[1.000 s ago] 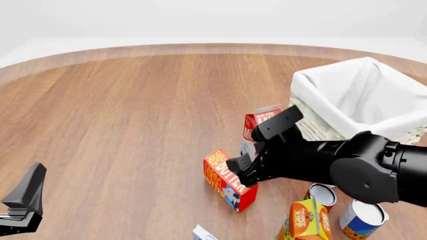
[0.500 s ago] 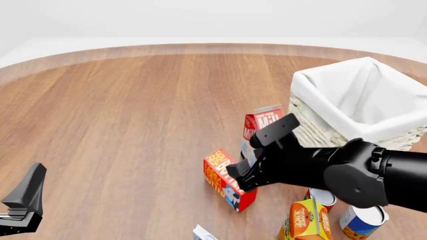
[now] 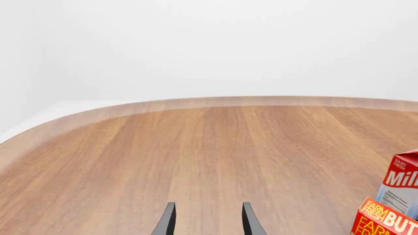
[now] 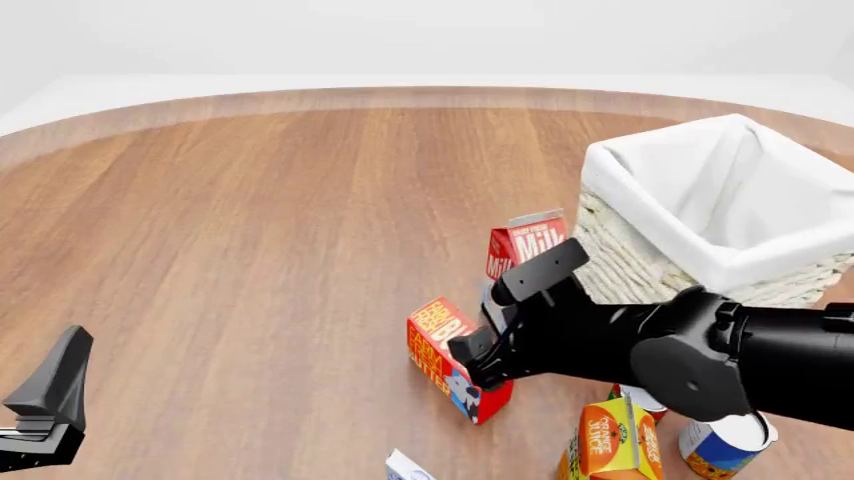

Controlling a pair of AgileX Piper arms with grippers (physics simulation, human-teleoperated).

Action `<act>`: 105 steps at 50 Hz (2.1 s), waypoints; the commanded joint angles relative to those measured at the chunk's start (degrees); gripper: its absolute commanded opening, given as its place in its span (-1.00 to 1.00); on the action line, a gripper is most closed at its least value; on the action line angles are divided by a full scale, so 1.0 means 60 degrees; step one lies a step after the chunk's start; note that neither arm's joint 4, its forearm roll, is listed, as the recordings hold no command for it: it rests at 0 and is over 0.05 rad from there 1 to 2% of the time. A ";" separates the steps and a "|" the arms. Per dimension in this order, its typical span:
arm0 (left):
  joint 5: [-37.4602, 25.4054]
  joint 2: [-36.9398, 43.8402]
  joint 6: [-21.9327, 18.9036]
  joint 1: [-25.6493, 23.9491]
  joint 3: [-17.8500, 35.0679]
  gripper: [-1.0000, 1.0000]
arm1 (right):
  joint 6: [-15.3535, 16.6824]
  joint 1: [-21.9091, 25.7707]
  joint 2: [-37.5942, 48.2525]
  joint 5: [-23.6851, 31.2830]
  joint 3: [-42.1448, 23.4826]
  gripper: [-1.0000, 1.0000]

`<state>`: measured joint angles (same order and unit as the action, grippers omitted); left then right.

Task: Pick up the cream cheese box and the butter, and put them in the basket.

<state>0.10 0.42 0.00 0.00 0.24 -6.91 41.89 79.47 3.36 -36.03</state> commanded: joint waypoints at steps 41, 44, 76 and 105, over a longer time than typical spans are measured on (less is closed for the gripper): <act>0.0000 0.0000 0.0000 0.0000 0.0000 1.00 | -0.0237 0.0138 0.0860 -0.0815 0.0258 1.00; 0.0000 0.0000 0.0000 0.0000 0.0000 1.00 | -0.0252 0.0167 0.0903 -0.0856 0.0282 1.00; 0.0000 0.0000 0.0000 0.0000 0.0000 1.00 | 0.0005 0.0090 0.1047 -0.0425 -0.0163 1.00; 0.0000 0.0000 0.0000 0.0000 0.0000 1.00 | -0.0055 0.0119 0.1511 -0.0622 -0.0127 1.00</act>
<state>0.10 0.42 0.00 0.00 0.24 -7.21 42.69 87.79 -0.01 -36.86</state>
